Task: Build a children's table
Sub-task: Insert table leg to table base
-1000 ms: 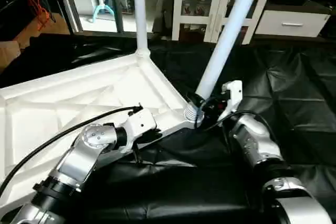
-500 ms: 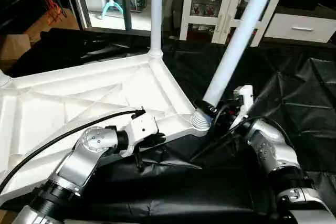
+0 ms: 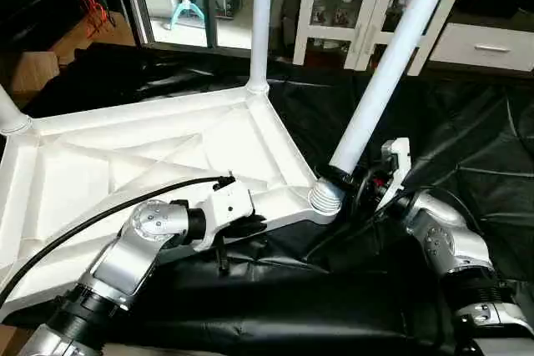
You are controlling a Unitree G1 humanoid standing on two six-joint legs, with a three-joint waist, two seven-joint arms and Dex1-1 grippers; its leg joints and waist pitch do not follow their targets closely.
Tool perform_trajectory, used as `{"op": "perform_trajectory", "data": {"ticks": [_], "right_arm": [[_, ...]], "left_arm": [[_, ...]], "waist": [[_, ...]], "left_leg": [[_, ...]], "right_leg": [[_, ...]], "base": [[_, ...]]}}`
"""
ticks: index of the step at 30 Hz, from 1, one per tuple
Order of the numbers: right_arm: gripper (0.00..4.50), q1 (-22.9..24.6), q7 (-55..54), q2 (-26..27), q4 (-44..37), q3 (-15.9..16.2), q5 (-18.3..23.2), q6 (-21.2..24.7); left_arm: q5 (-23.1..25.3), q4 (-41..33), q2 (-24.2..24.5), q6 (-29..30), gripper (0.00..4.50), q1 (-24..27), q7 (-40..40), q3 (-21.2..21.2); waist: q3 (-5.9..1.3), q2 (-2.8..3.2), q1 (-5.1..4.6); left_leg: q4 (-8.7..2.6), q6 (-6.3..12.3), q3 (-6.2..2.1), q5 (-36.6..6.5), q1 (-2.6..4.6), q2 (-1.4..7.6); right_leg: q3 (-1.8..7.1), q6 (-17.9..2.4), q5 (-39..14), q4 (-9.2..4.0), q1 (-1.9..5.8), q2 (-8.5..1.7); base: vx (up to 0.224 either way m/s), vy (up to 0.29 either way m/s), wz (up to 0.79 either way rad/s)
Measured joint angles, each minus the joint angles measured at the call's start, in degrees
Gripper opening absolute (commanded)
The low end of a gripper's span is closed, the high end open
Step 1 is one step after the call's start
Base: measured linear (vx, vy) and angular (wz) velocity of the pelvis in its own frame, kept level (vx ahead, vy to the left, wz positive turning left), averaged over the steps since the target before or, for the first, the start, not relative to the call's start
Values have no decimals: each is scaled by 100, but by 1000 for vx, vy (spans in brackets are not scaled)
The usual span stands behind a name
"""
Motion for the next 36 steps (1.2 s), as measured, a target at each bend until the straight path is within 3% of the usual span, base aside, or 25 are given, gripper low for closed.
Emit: {"op": "perform_trajectory", "data": {"ticks": [2,4,10,17,23,26,29,32,36], "right_arm": [[187,5,161,-87,8,172,-183,-382],[187,14,493,-324,-4,527,-528,-1062],[187,243,696,-397,-3,644,-604,-1931],[188,485,666,-394,22,724,-603,-2672],[188,458,666,-394,167,861,-604,-2868],[188,351,661,-287,222,839,-600,-2523],[188,54,492,22,291,474,-169,-1153],[188,-472,173,128,750,43,509,299],[188,-863,-293,159,1315,-323,951,940]], "left_arm": [[-1,0,16,0,0,-2,-33,0],[-26,27,49,-1,0,-38,-167,-23],[-110,105,99,-31,0,-96,-350,-94],[-108,150,124,-80,0,-96,-408,-110],[-109,152,188,-61,0,-75,-415,-134],[-114,152,229,3,0,-67,-437,-111],[-131,155,297,44,0,-92,-482,-14],[-122,228,302,47,0,-162,-490,4],[-104,274,215,47,0,-222,-436,8]], "waist": [[-1,5,5],[-5,41,4],[-24,118,5],[-53,146,7],[-73,159,0],[-77,148,-9],[-53,112,-2],[-31,128,18],[-22,104,27]], "left_leg": [[0,0,-1,0,1,1],[0,0,0,0,1,1],[-4,1,-2,-1,3,2],[-4,0,-6,0,15,12],[-6,-7,-7,3,53,42],[-9,-9,-8,2,81,56],[-10,-63,-18,22,82,96],[-11,-94,-17,33,80,104],[-10,-109,-13,32,50,114]], "right_leg": [[-1,1,0,1,0,2],[-1,1,0,-2,2,2],[-3,3,-2,-2,3,2],[-6,13,-9,12,10,10],[-6,14,-11,10,42,37],[-4,34,-23,12,64,53],[-11,35,-24,18,62,92],[-11,35,-23,30,52,99],[-11,35,-24,44,17,106]], "base": [[0,0,0],[0,0,0],[0,0,0],[0,0,0],[0,0,0],[0,0,0],[0,0,0],[0,0,0],[0,0,0]]}}
